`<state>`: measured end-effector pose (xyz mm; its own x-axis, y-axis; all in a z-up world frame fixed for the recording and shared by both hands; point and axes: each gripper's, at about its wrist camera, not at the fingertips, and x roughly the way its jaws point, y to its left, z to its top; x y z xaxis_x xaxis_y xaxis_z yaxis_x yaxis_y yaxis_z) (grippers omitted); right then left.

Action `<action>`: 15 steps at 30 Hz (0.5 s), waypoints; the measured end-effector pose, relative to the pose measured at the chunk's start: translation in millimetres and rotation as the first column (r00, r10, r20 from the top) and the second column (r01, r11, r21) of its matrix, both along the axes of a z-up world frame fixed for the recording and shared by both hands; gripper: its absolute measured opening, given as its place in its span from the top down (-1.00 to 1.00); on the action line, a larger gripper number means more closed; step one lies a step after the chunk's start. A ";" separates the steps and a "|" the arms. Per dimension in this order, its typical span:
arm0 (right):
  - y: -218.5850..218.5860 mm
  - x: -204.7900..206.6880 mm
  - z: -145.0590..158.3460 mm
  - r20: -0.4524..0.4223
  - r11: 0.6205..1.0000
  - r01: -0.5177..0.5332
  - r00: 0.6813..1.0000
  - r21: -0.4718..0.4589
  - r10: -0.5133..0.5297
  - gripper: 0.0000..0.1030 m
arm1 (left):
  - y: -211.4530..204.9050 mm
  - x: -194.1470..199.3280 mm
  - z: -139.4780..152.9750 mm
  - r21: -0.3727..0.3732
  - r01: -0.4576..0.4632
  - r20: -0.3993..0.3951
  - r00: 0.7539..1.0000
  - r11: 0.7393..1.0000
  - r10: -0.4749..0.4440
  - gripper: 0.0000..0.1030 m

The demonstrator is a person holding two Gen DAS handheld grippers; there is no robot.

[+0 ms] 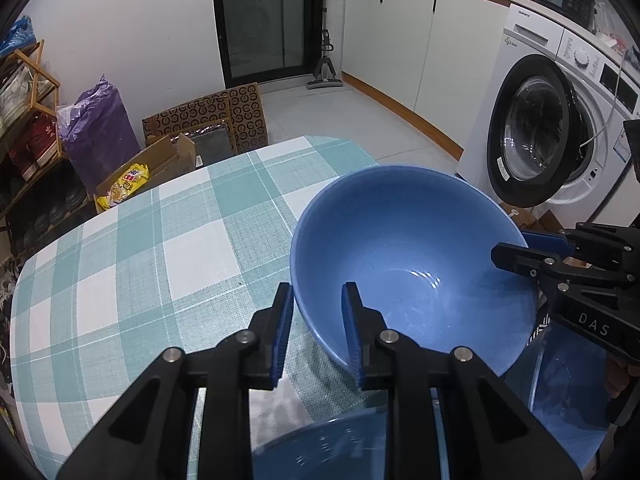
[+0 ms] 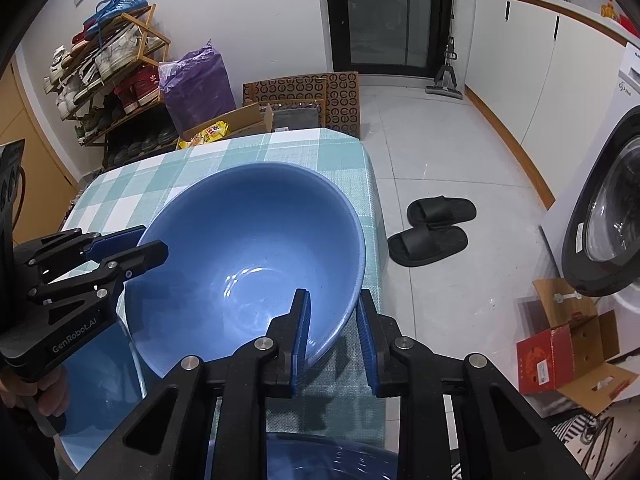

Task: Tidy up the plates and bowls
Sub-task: 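Lift the large blue bowl with both grippers and carry it toward the other bowls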

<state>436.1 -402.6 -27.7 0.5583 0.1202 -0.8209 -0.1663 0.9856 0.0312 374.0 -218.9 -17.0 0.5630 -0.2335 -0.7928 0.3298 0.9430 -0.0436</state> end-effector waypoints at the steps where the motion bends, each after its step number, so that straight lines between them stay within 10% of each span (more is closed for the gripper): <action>1: 0.6 -0.9 1.1 0.004 1.000 -0.002 1.000 -0.003 0.002 0.54 | 0.4 -0.3 0.5 -0.001 -0.001 0.002 1.000 1.000 0.001 0.55; 15: 3.4 -11.3 17.9 0.047 1.000 -0.009 0.999 -0.027 0.010 0.54 | 2.7 -10.7 19.3 -0.016 -0.002 0.049 0.999 1.000 0.003 0.56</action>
<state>424.7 -399.2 -9.8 0.5957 0.1036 -0.7965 -0.1761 0.9844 -0.0037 363.3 -216.2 2.4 0.6014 -0.2444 -0.7606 0.3298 0.9431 -0.0423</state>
